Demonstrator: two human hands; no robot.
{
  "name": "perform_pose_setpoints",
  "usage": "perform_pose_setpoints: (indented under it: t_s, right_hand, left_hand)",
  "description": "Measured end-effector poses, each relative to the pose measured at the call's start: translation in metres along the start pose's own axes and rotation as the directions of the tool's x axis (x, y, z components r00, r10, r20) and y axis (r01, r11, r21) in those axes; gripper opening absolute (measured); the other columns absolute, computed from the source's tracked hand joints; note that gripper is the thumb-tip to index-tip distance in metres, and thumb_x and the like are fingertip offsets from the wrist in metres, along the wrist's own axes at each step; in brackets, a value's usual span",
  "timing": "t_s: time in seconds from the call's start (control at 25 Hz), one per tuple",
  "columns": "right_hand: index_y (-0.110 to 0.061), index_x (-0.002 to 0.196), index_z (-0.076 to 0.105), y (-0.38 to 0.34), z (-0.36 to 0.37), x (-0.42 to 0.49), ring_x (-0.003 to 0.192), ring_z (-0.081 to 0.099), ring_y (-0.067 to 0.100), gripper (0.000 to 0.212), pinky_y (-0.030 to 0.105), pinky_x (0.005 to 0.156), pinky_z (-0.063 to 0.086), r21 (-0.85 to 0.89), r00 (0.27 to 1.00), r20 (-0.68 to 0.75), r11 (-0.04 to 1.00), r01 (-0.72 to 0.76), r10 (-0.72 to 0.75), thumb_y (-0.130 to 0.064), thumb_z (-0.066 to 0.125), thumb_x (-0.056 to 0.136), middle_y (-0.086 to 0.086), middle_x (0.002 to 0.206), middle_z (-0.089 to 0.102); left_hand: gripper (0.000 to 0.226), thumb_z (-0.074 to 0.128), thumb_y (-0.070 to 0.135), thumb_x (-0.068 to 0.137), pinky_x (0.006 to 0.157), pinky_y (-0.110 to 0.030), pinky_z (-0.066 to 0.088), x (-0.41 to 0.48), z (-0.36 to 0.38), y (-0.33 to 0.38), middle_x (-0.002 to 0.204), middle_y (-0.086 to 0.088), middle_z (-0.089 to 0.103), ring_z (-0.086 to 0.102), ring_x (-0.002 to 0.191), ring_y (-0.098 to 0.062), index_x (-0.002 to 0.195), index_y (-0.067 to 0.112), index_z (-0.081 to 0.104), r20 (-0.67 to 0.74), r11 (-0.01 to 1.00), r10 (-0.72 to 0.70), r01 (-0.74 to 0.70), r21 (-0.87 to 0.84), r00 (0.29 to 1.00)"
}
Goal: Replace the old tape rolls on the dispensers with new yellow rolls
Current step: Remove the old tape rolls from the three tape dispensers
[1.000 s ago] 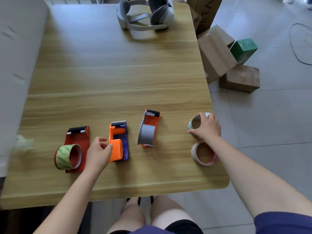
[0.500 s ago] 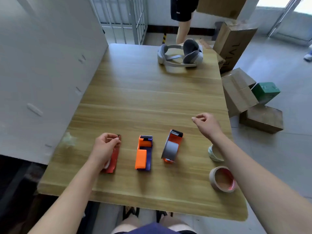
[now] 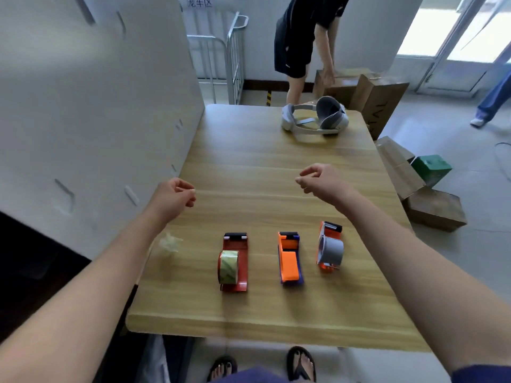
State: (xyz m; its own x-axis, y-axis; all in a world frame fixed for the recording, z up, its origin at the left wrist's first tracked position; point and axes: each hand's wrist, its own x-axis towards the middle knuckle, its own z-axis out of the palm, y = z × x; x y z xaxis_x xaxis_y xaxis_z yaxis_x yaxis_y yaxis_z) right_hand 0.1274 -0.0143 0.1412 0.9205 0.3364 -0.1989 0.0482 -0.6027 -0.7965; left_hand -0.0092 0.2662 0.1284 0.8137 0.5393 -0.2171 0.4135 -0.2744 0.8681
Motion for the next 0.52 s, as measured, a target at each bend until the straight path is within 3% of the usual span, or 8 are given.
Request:
perform_pose_setpoints:
  t_s: [0.2,0.4,0.52]
  right_hand:
    - [-0.004,0.105,0.061,-0.019,0.058,-0.036,0.073,0.062,0.021,0.023,0.026,0.063,0.046,0.073,0.997,-0.013,0.994,-0.079,0.08,-0.017,0.062,0.087,0.014,0.089,0.067]
    - [-0.007,0.1,0.059,-0.008,0.098,-0.063,0.067,0.059,0.019,0.013,0.026,0.064,0.049,0.105,0.973,0.035,0.967,-0.23,0.228,-0.013,0.061,0.088,0.013,0.085,0.062]
    - [-0.004,0.096,0.059,0.014,0.122,-0.071,0.058,0.055,0.016,0.01,0.016,0.049,0.046,0.094,0.954,0.077,0.95,-0.298,0.291,-0.009,0.061,0.087,0.015,0.082,0.06]
  left_hand:
    - [0.01,0.052,0.008,0.09,0.059,-0.026,0.042,-0.004,-0.025,-0.036,0.077,-0.008,0.062,0.058,0.063,-0.017,0.082,0.013,0.055,0.16,0.998,-0.054,0.048,0.04,0.986]
    - [0.015,0.052,0.01,0.091,0.059,-0.027,0.04,-0.018,-0.008,-0.084,0.077,-0.008,0.063,0.058,0.065,-0.018,0.077,0.016,0.053,0.311,0.983,-0.175,0.151,0.1,0.934]
    - [0.014,0.051,0.01,0.091,0.059,-0.027,0.04,-0.026,0.007,-0.109,0.078,-0.009,0.063,0.058,0.065,-0.017,0.079,0.015,0.054,0.325,0.969,-0.248,0.228,0.099,0.913]
